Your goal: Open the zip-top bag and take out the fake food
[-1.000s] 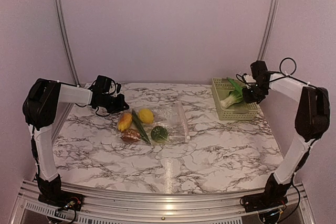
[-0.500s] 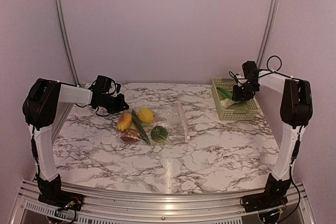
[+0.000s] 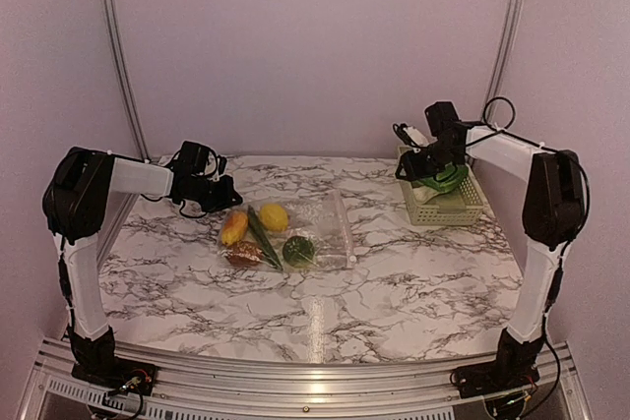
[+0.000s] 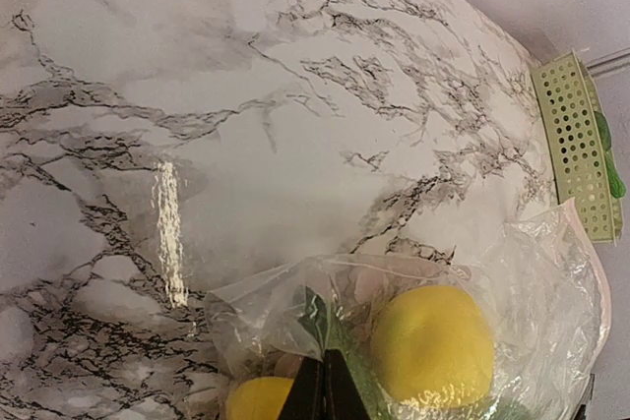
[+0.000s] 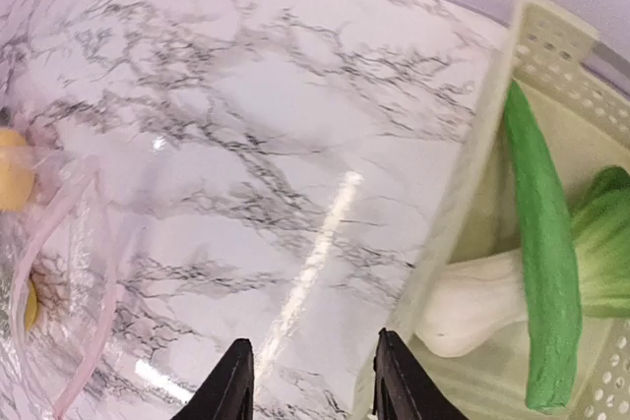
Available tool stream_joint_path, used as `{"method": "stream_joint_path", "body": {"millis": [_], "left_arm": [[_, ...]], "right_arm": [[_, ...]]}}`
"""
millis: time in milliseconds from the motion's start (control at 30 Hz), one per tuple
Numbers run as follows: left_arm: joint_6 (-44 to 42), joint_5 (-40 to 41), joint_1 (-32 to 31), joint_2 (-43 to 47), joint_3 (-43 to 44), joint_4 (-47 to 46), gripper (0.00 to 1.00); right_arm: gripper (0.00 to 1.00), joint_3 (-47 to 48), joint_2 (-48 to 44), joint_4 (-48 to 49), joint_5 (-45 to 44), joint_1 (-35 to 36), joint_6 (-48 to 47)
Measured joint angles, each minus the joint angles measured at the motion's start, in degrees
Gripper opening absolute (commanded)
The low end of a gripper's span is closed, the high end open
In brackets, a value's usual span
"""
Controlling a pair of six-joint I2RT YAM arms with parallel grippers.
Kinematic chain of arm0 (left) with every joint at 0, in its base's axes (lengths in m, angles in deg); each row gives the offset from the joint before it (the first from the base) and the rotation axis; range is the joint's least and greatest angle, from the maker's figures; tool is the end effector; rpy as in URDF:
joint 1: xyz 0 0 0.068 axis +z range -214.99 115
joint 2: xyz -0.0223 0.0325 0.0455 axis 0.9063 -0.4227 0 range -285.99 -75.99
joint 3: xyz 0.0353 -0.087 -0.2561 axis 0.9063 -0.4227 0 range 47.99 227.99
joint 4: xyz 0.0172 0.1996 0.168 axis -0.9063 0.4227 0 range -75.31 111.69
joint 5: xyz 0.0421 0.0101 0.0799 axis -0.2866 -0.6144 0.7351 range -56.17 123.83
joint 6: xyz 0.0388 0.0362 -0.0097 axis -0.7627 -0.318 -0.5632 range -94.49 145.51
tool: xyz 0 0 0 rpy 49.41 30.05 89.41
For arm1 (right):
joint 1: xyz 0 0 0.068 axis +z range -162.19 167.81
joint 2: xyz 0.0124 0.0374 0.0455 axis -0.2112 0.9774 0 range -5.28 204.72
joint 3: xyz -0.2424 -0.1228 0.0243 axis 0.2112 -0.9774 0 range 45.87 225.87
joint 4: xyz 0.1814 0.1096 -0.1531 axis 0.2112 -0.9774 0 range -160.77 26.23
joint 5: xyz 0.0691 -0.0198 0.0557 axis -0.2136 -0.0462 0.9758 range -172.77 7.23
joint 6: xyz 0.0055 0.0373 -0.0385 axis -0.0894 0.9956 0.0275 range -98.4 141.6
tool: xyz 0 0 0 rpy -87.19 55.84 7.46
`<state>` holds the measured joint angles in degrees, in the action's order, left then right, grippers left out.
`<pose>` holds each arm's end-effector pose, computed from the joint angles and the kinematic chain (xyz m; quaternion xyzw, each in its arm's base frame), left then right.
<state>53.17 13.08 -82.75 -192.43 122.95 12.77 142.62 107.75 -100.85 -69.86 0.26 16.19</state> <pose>0.4186 -0.1472 0.1641 -0.0003 0.8932 -0.3121 0.3237 0.4281 0.1026 0.2583 -0.1814 0.9264 0.1257 0.3052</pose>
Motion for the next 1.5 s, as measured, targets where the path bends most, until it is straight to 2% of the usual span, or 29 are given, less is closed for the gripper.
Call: {"method": "stream_joint_path", "body": {"millis": [233,367,667,967,1333,1400,1500], "left_arm": [[0.22,-2.14,0.15,0.00,-0.98,-2.16,0.00],[0.22,-3.28,0.20,0.00,-1.49,-2.97,0.00],[0.24,-4.55,0.22,0.00,-1.84,-4.26,0.00],[1.53,-5.84,0.22,-0.92,-2.21,-6.36,0.00],[5.05,-6.27,0.22,-1.88,-6.54,-11.04,0.00],[5.57,-6.29,0.22,-2.05,-7.41,-11.63,0.00],[6.08,-6.23,0.22,-2.10,-8.55,-12.24,0.00]], "right_arm": [[0.23,-9.92,-2.10,9.46,6.14,10.97,-9.86],[0.20,-16.87,-1.86,14.91,9.33,12.87,-14.43],[0.20,-22.43,-0.42,25.55,17.62,14.56,-18.34],[0.35,-22.86,4.09,30.73,26.14,17.16,-18.14],[0.69,-24.04,4.42,36.09,29.22,27.98,-15.30],[0.81,-24.04,4.66,36.89,29.20,29.05,-15.21],[0.85,-24.55,4.94,38.12,28.79,30.32,-15.04]]}}
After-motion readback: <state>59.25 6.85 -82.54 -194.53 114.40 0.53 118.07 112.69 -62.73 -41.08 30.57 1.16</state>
